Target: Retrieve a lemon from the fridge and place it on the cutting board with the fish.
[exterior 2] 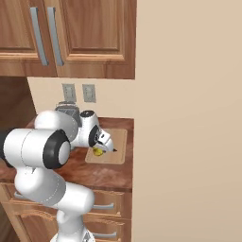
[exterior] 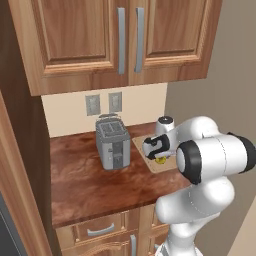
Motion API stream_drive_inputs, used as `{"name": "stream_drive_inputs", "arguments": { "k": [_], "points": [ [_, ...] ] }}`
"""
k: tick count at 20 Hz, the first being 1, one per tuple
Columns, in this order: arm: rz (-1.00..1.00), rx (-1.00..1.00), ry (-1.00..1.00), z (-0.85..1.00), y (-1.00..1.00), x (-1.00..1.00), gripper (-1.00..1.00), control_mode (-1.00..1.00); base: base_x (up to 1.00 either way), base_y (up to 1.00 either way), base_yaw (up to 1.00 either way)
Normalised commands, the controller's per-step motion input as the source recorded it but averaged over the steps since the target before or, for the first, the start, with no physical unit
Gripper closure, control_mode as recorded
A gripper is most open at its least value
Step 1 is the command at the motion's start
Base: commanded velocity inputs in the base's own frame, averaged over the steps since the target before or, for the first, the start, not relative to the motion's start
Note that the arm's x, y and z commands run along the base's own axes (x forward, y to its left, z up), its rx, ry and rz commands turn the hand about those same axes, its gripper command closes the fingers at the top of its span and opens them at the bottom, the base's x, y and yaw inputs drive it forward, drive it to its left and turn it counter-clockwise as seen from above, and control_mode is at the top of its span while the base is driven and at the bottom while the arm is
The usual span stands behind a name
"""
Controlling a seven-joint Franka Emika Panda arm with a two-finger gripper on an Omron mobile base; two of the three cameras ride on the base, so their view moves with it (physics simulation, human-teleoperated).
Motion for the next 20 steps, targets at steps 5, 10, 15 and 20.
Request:
{"name": "stream_drive_inputs", "arguments": {
  "k": [5, 10, 15, 20],
  "points": [
    [0.00, 0.00, 0.00, -0.09, 0.00, 0.05, -1.00, -1.00, 0.00, 0.00, 0.00],
    [0.00, 0.00, 0.00, -0.01, 0.00, 0.02, -1.00, -1.00, 0.00, 0.00, 0.00],
    [0.00, 0.00, 0.00, 0.00, 0.00, 0.00, -1.00, -1.00, 0.00, 0.00, 0.00],
    [0.00, 0.00, 0.00, 0.00, 0.00, 0.00, -1.00, -1.00, 0.00, 0.00, 0.00]
  ]
}}
